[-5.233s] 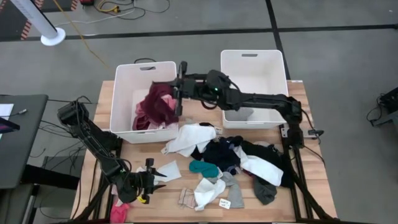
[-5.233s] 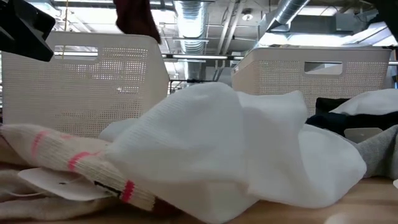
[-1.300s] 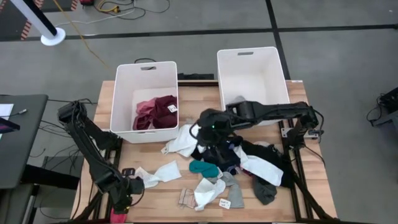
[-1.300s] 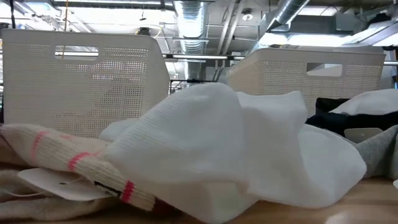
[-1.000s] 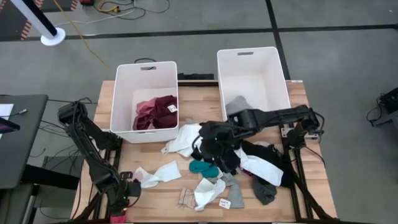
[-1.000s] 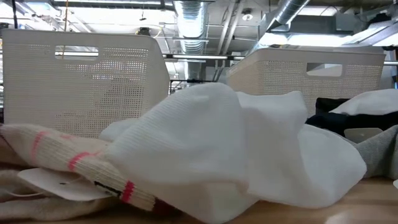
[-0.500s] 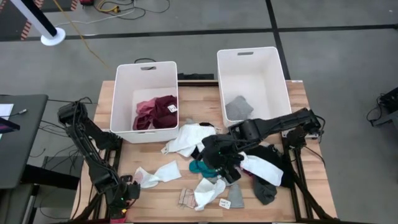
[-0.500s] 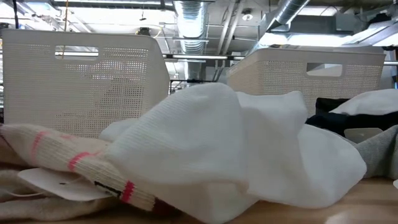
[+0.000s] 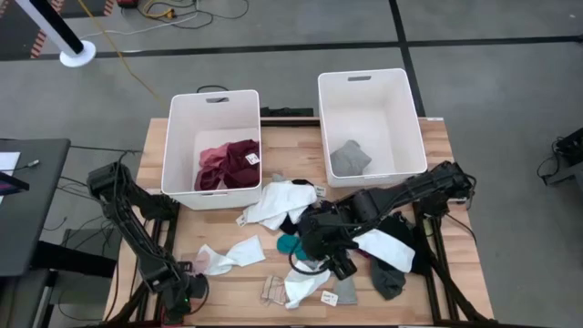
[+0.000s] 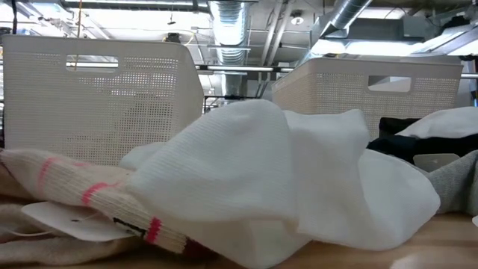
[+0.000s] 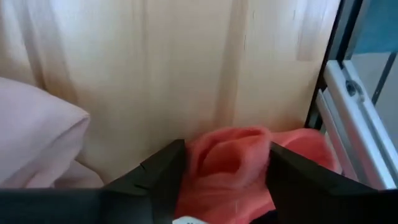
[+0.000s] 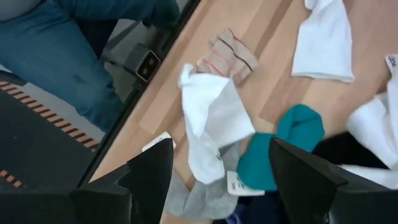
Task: Sort clothes
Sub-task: Put the pink sock into the left white bin
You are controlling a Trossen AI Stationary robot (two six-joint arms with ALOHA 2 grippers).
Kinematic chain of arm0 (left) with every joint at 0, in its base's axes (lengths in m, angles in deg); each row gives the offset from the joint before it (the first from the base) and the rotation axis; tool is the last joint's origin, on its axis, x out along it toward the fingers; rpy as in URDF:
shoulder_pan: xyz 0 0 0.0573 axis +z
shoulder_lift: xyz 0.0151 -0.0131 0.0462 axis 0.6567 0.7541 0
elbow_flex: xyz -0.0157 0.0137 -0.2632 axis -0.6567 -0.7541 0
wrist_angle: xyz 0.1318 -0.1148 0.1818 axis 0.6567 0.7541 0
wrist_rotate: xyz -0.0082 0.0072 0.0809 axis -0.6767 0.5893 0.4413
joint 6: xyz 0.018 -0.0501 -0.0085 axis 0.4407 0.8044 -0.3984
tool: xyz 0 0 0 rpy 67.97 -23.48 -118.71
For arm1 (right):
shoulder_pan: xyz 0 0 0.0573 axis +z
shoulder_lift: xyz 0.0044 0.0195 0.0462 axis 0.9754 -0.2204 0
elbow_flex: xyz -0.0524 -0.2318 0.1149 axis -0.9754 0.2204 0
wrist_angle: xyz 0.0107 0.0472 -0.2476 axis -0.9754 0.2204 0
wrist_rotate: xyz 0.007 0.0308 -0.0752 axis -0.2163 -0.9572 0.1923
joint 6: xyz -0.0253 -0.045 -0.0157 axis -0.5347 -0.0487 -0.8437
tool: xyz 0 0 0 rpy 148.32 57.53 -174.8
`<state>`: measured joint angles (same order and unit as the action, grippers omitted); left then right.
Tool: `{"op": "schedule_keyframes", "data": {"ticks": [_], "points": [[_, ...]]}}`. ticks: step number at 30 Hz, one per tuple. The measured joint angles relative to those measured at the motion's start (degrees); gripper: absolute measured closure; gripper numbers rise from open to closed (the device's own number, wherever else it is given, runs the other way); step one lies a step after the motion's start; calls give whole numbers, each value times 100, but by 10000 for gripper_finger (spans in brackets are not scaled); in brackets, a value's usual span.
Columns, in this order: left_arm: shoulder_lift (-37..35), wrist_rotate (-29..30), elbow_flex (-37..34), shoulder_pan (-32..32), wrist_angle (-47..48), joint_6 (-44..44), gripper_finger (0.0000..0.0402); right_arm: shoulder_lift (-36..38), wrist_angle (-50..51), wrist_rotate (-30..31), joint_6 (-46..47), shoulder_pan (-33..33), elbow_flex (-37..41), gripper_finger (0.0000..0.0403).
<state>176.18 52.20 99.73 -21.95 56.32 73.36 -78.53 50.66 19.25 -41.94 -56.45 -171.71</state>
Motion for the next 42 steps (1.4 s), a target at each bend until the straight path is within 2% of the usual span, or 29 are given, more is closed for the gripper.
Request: {"op": "schedule_keyframes", "data": {"ticks": [3, 6, 13, 17, 22, 29, 32, 36, 42], "points": [[30, -34, 7, 4, 26, -101, 210, 0, -104, 0, 12, 63, 71, 121], [24, 5, 7, 2, 124, -193, 243, 0, -180, 4, 23, 98, 118, 121], [28, 12, 4, 9, 145, -675, 381, 0, -304, 111, 126, 145, 118, 121], [30, 87, 44, 87, 174, -873, 391, 0, -319, 114, 168, 169, 118, 121], [32, 557, 376, 300, 384, -1442, 397, 0, -527, 115, 208, 197, 118, 121], [32, 1549, 1177, 649, 1247, -2549, 399, 0, -779, 127, 250, 210, 118, 121], [32, 2281, 1617, 744, 1749, -3035, 398, 0, -1008, 148, 267, 208, 118, 121], [30, 3435, 2166, 823, 2375, -3584, 395, 0, -1344, 527, 264, 242, 118, 121], [28, 4639, 2685, 1012, 2581, -4422, 396, 2, -1807, 1054, 217, 335, 168, 121]]}}
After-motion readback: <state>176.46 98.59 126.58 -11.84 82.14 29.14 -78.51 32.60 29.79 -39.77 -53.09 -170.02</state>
